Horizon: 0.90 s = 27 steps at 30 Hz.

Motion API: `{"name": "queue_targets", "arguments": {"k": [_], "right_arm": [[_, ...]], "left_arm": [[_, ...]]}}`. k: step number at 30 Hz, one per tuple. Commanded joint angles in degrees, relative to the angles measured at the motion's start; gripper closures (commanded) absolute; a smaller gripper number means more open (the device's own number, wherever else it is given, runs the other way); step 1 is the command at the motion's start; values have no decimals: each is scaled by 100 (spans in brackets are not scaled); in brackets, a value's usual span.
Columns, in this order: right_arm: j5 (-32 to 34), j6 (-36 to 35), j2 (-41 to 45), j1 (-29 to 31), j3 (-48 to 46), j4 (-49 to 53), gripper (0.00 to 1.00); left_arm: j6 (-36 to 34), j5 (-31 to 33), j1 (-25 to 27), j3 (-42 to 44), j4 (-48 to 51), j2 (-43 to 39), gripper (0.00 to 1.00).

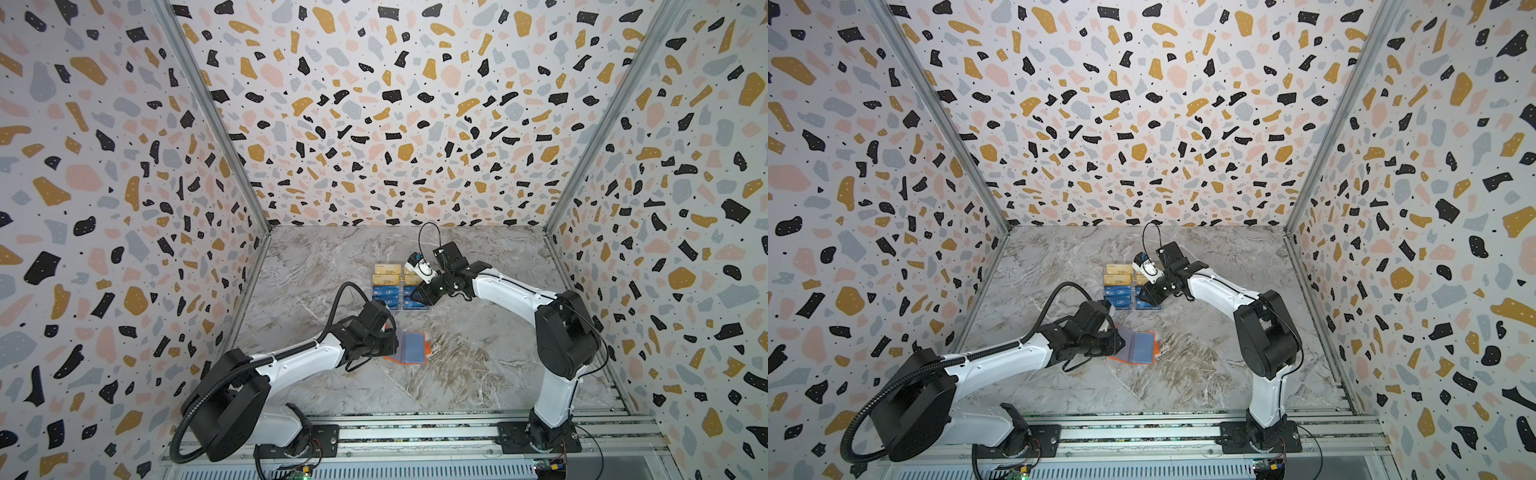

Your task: Put the credit cards into the card holder

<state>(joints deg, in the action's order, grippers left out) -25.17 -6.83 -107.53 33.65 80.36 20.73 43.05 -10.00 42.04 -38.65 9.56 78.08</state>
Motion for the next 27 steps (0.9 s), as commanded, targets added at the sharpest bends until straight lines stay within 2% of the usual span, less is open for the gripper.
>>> {"name": "queue_targets", "arguments": {"k": [1,21,27], "right_arm": [[-10,-296,-156,10,413,417,63],[715,-649,-881,109,925,822,63],[741,-683,-850,205,863,845,67]], "left_arm": [[-51,7,-30,116,-170,-13,78],[-51,-134,-108,291,-366,66,77],[0,-195,-123,321,-436,77,78]]}}
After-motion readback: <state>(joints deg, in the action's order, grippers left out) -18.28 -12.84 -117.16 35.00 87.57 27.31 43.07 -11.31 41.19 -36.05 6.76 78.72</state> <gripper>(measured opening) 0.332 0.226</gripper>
